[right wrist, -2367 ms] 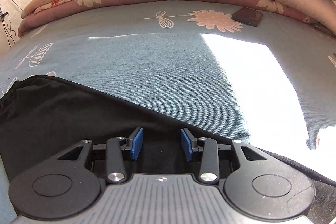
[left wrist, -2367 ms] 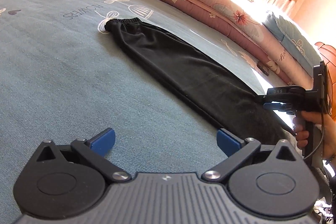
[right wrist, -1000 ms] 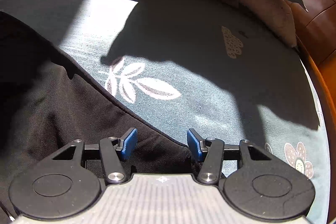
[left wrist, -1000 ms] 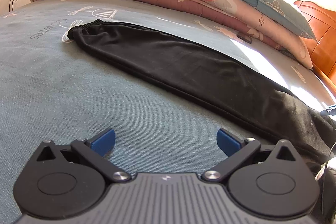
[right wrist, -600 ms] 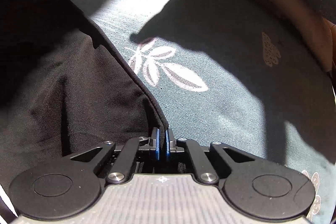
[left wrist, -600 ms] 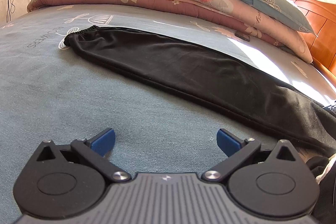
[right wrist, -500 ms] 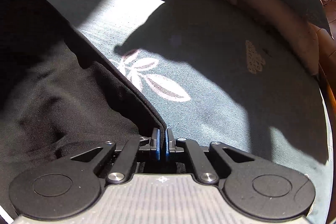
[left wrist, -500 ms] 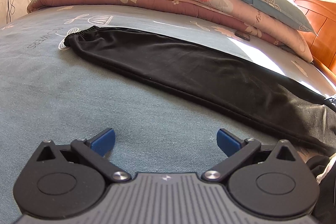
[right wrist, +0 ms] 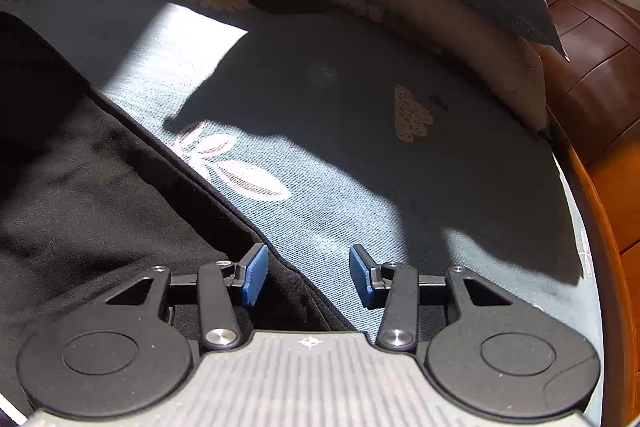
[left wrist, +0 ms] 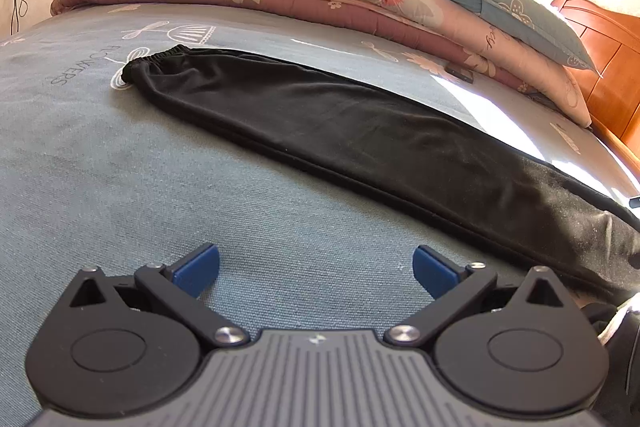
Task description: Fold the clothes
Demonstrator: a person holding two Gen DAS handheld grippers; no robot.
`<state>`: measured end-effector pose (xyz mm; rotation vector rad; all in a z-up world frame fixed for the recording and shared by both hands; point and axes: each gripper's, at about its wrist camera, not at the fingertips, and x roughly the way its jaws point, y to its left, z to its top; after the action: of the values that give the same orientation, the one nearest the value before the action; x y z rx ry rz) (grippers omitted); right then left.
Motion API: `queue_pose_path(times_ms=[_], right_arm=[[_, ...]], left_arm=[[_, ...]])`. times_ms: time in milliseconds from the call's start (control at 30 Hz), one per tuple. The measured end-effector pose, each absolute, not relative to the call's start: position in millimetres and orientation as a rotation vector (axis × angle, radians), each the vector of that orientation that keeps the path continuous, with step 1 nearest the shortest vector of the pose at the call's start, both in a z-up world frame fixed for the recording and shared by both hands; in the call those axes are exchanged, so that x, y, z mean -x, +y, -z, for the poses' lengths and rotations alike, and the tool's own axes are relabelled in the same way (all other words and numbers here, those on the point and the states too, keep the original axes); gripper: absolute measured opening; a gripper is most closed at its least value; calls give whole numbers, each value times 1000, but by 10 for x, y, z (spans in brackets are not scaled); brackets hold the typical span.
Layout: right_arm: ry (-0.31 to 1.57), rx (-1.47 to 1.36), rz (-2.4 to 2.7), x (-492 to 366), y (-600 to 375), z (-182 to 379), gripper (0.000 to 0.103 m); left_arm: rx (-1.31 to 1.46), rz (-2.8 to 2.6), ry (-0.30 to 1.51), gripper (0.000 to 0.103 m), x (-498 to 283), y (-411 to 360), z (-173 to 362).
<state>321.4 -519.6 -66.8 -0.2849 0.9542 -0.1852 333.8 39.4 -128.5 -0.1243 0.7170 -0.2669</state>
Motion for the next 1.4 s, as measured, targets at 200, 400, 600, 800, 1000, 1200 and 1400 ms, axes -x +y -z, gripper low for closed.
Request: queue_pose_path(times_ms=[200,400,600,800,1000,1200,1400], right_arm=[[995,193,225,-2912,-5599,891,56],[994,192,213,-2850,-5555,1074,9],[1011,233,321,-2996,-5488,1116,23],[931,173,292,-2896,-5171,749,25],[1040,-3,103,-2963,-4815,915,25],[1008,-117,225,-3225,-4814,1084,32],[972,-124,86,-3371,-4319,797,40]], left_arm=[[87,262,708,102,-3328,346,1306],[69,257,701,102,-3320,317,1313],[79,261,705,102,-3321,332,1304],[110,266,712,102,-3340,378,1294],[107,265,714,102,-3341,377,1298],[115,266,722,102,-3352,392,1284],[189,275,737,102,-3373,487,1261]])
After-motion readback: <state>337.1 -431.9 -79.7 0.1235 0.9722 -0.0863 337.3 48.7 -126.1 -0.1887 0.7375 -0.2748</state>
